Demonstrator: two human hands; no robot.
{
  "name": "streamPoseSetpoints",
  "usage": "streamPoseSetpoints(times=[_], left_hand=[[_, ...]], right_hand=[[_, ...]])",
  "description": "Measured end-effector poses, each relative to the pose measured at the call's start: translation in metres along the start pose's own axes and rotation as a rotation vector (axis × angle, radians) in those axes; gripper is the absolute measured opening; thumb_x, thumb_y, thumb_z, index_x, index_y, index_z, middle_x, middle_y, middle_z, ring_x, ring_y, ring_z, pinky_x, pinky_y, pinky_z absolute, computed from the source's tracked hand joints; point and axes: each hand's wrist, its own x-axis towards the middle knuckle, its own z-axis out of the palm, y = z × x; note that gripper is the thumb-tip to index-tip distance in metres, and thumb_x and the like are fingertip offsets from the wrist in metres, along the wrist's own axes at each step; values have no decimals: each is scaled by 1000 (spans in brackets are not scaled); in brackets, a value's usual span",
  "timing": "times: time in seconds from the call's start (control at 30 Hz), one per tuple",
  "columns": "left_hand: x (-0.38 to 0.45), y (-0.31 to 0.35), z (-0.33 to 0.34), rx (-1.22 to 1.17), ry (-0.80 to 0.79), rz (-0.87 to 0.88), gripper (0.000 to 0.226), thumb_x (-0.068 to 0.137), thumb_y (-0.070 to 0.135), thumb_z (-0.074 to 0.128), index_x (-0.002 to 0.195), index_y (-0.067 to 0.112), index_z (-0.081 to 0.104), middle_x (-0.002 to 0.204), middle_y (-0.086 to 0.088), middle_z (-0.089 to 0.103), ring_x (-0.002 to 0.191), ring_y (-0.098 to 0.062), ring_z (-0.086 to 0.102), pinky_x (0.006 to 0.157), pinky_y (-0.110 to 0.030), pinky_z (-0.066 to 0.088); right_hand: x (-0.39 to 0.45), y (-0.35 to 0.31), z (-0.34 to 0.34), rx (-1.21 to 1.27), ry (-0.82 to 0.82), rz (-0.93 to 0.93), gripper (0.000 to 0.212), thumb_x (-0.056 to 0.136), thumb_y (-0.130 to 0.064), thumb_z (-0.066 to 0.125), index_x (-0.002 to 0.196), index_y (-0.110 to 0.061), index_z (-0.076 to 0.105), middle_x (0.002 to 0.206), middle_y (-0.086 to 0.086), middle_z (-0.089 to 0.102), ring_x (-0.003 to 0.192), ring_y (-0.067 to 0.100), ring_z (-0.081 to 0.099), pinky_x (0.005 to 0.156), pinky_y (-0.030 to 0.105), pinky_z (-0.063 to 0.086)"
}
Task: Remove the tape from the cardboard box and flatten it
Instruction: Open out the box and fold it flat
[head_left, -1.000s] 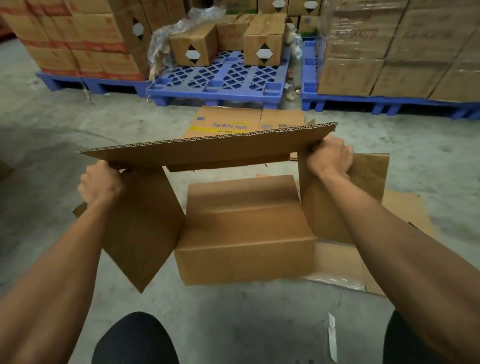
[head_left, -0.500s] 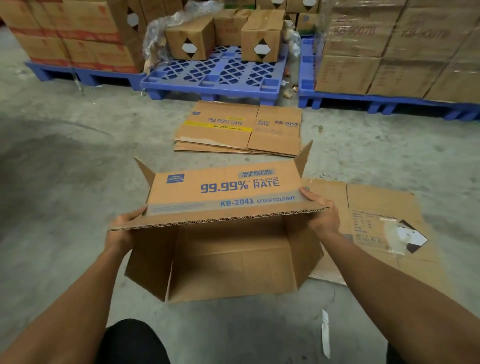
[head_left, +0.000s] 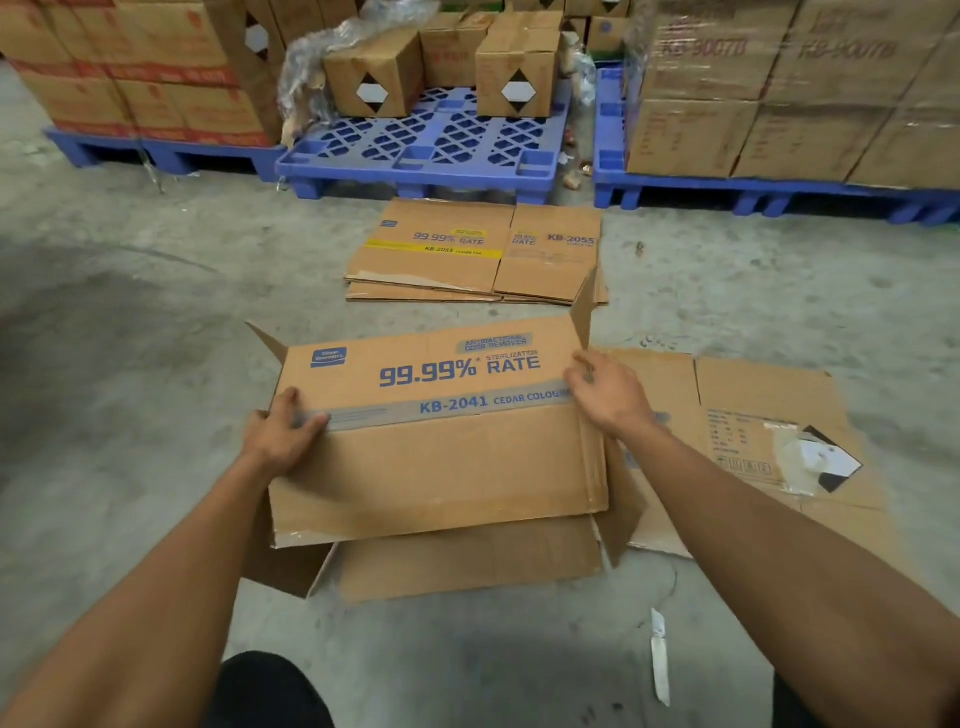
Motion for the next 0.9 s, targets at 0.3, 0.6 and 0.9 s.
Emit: streamPoseSetpoints(times=[0.3,0.6,0.9], left_hand=[[5,32,48,268,93,49,57,95,65,18,149,53,4,164,6,-7,149,-34,-4,105,-74,9],[27,-63,10,256,287,-58,59,93,69,25,148,51,19,163,4,7,148,-33,7,106,-72,13],[53,-86,169,224,-257,3,54,94,68,26,146,58,16,164,13,-3,150,-31,-6,105,-77,6]], right_hand=[[12,-21,55,-410,-59,151,65,98,-51,17,156,-25,1,163,-2,-13,143,42,12,103,67,28],[-11,-84,141,-390,-101,50,66,99,-52,21,156,-23,5,164,1,-8,137,46,24,93,58,40],[-11,-18,268,-486,-534,53,51,98,-46,30,147,-47,22,162,-8,4,145,37,12,101,74,22]])
